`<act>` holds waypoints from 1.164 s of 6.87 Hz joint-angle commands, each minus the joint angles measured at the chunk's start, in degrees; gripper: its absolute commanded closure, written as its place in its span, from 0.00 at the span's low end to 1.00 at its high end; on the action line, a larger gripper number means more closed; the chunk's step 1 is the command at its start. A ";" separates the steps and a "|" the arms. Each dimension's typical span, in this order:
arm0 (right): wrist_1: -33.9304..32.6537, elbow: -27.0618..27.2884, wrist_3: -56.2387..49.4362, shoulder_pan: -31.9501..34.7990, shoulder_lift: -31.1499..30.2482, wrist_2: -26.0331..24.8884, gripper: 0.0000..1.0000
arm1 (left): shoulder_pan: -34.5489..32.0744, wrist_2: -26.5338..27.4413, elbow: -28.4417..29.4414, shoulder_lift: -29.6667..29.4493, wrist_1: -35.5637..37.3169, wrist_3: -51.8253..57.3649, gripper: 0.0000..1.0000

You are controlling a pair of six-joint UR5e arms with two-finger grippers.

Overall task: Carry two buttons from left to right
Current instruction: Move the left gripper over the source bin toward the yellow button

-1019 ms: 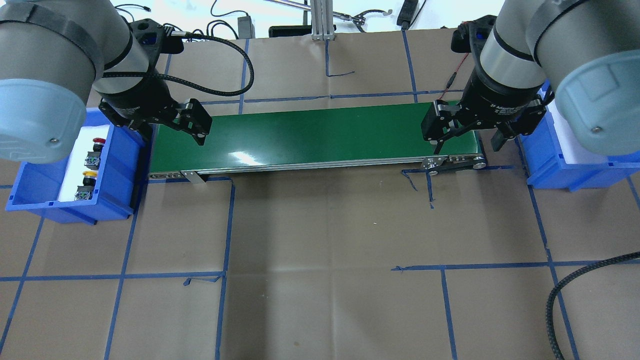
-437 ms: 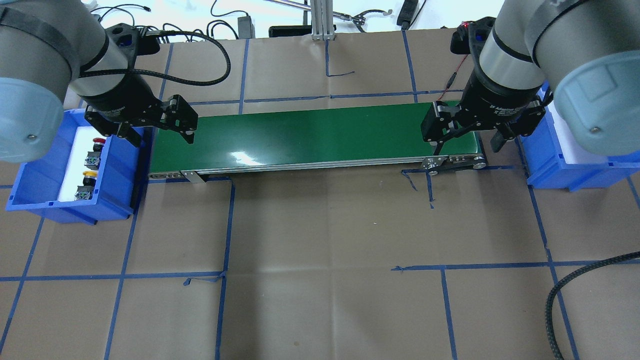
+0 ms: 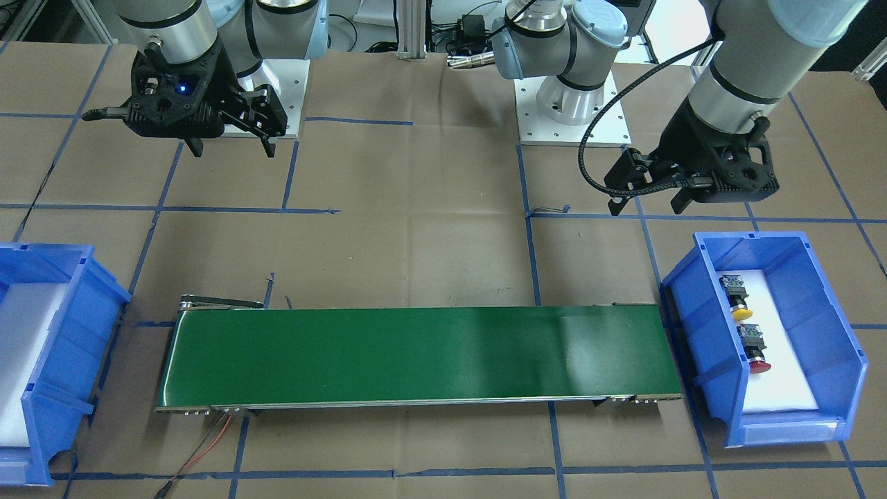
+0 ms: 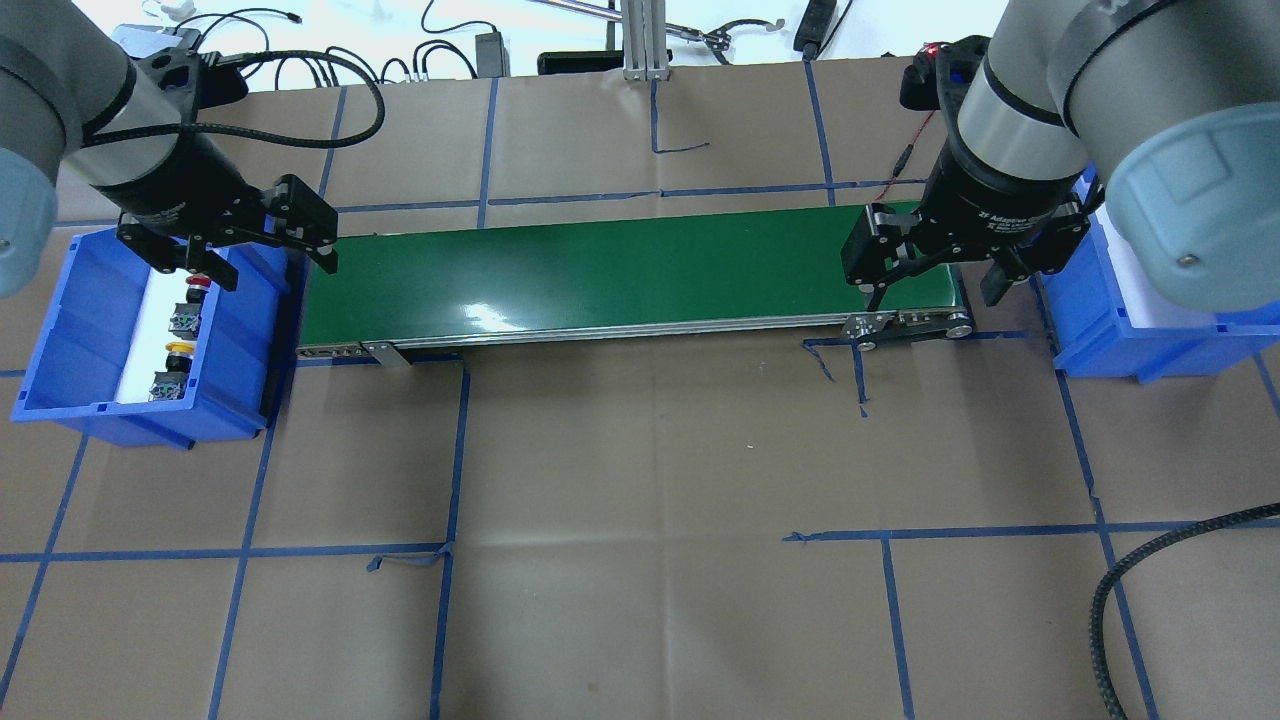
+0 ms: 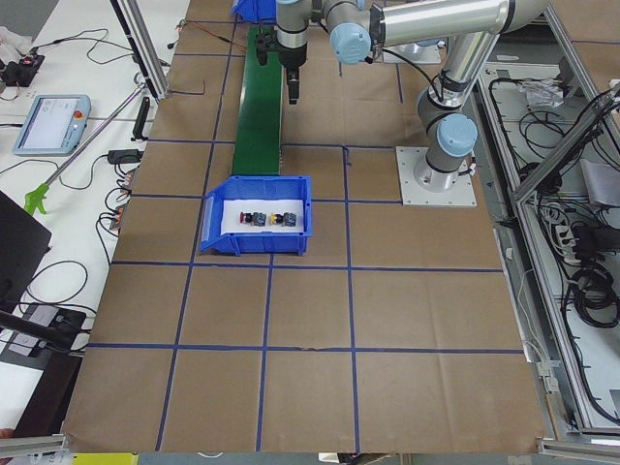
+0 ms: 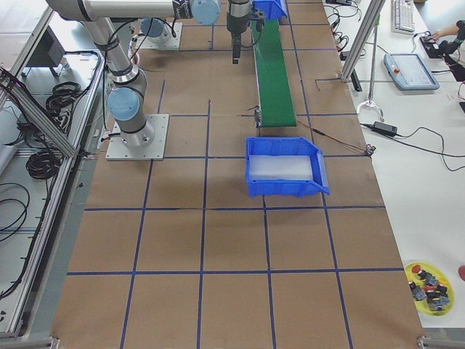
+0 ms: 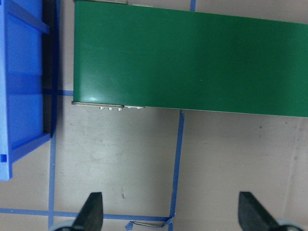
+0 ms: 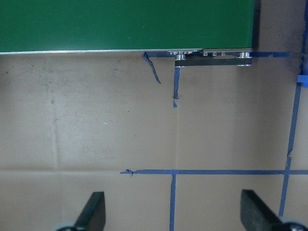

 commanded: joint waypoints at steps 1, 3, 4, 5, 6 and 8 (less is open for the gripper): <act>0.00 -0.10 0.00 0.00 0.00 0.00 0.00 | 10.72 -0.19 -0.12 -0.69 0.04 12.48 0.00; 0.00 -0.01 0.00 0.00 0.00 0.00 0.00 | 16.28 0.08 -0.11 -2.17 2.13 18.50 0.00; 0.00 0.08 0.00 0.00 0.00 0.00 0.00 | 19.09 0.16 -0.20 -4.19 3.80 22.52 0.00; 0.00 -0.01 0.09 0.00 0.00 0.00 0.00 | 21.12 0.51 -0.38 -5.95 5.64 26.04 0.01; 0.00 0.08 0.09 0.00 0.00 0.00 0.00 | 21.31 0.52 -0.38 -7.53 6.62 27.81 0.01; 0.00 0.08 0.09 0.00 0.00 0.00 0.00 | 21.75 0.52 -4.13 -11.57 16.24 30.90 0.01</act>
